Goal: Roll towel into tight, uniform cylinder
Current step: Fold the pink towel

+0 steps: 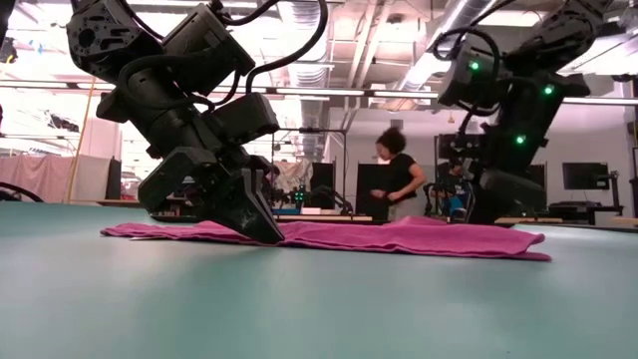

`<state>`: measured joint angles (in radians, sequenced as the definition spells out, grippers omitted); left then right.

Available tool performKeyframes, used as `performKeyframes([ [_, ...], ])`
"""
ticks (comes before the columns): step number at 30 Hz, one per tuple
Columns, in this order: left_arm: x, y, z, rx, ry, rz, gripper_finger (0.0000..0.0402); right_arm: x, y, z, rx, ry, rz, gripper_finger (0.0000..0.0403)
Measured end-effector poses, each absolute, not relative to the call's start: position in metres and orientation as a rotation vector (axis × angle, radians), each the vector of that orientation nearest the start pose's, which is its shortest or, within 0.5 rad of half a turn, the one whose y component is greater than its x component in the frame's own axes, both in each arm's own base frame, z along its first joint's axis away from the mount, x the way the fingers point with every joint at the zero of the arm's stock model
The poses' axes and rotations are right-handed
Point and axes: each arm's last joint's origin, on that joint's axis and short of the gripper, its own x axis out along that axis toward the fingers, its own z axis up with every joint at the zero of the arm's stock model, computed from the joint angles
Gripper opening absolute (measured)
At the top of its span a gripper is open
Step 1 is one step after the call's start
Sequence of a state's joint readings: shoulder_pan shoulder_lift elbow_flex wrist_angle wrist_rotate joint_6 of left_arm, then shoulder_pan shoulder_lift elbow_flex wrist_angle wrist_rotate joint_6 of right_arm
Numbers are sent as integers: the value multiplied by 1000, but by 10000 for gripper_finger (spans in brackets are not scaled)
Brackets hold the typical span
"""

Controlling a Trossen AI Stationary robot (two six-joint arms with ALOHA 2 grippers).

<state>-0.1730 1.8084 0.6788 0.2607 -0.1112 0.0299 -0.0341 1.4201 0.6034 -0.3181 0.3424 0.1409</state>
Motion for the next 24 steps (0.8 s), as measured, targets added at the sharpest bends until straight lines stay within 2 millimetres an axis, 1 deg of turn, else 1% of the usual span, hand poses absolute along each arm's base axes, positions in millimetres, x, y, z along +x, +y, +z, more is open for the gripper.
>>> performKeyframes([
  [3,299,-49,90,151,859,-70,0,232,-19,148,-51,1086,-416,41],
  [5,299,-49,90,151,859,-70,0,230,-21,150,-44,1093,-424,17],
  [7,299,-49,90,151,859,-70,0,228,-22,150,-29,1099,-439,9],
  [16,299,-49,90,151,859,-70,0,222,-23,149,-14,1133,-523,6],
  [20,299,-49,90,151,859,-69,0,221,-24,149,-17,1129,-564,24],
  [24,299,-49,91,151,859,-68,0,222,-24,150,-13,1114,-592,52],
])
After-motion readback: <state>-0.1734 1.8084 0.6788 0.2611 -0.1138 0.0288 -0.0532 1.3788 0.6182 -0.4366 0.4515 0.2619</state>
